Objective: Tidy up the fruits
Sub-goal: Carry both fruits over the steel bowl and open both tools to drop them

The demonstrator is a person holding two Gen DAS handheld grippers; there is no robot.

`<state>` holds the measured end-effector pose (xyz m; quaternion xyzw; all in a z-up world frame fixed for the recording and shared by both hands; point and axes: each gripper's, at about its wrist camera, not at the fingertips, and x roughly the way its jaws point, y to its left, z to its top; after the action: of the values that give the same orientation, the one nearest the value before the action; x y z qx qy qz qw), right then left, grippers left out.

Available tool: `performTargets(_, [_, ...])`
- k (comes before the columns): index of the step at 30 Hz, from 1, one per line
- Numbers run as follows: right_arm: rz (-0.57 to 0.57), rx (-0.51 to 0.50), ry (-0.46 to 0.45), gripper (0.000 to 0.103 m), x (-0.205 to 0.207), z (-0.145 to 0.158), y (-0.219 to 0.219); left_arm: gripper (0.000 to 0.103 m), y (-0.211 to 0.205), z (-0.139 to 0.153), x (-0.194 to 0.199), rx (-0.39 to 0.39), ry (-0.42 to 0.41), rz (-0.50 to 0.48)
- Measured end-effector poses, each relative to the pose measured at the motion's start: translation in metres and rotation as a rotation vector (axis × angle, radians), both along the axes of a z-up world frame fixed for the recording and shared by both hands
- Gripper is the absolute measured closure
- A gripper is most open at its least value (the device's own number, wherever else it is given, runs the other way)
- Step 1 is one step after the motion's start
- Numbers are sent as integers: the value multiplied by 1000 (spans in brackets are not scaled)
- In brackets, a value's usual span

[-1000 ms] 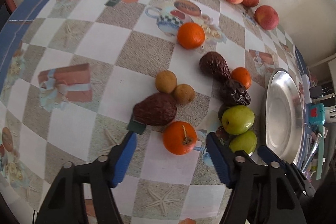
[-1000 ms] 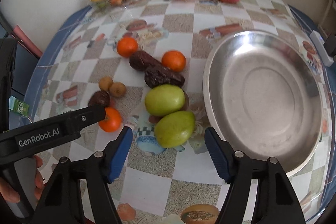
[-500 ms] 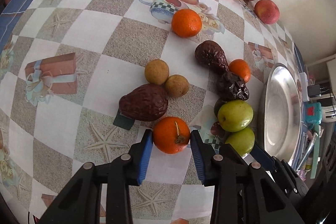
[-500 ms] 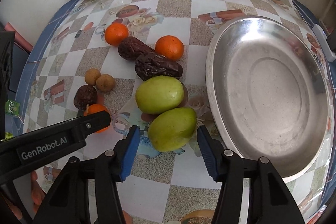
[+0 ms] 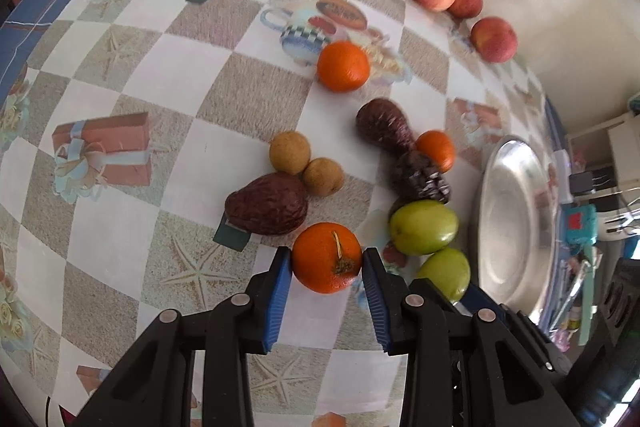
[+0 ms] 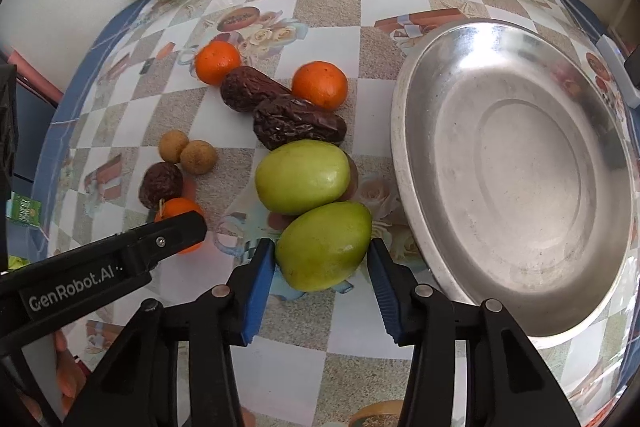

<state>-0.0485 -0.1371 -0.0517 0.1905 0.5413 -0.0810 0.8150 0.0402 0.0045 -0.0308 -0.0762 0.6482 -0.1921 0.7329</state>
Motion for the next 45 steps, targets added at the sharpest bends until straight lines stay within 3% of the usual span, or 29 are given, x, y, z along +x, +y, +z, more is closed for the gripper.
performTargets(12, [-43, 4, -118, 54, -13, 37, -4, 65, -13, 28, -2, -47, -90, -23])
performTargets(18, [-121, -34, -110, 54, -16, 41, -22, 65, -35, 36, -6, -59, -117, -78])
performTargets(27, [-358, -72, -65, 54, -39, 37, -89, 65, -90, 43, -18, -57, -170, -215])
performTargets(34, [-428, -63, -62, 54, -52, 37, -111, 65, -140, 39, -34, -43, -212, -336])
performTargets(45, [-566, -57, -39, 54, -74, 34, -148, 63, -176, 26, -47, -39, -207, -412])
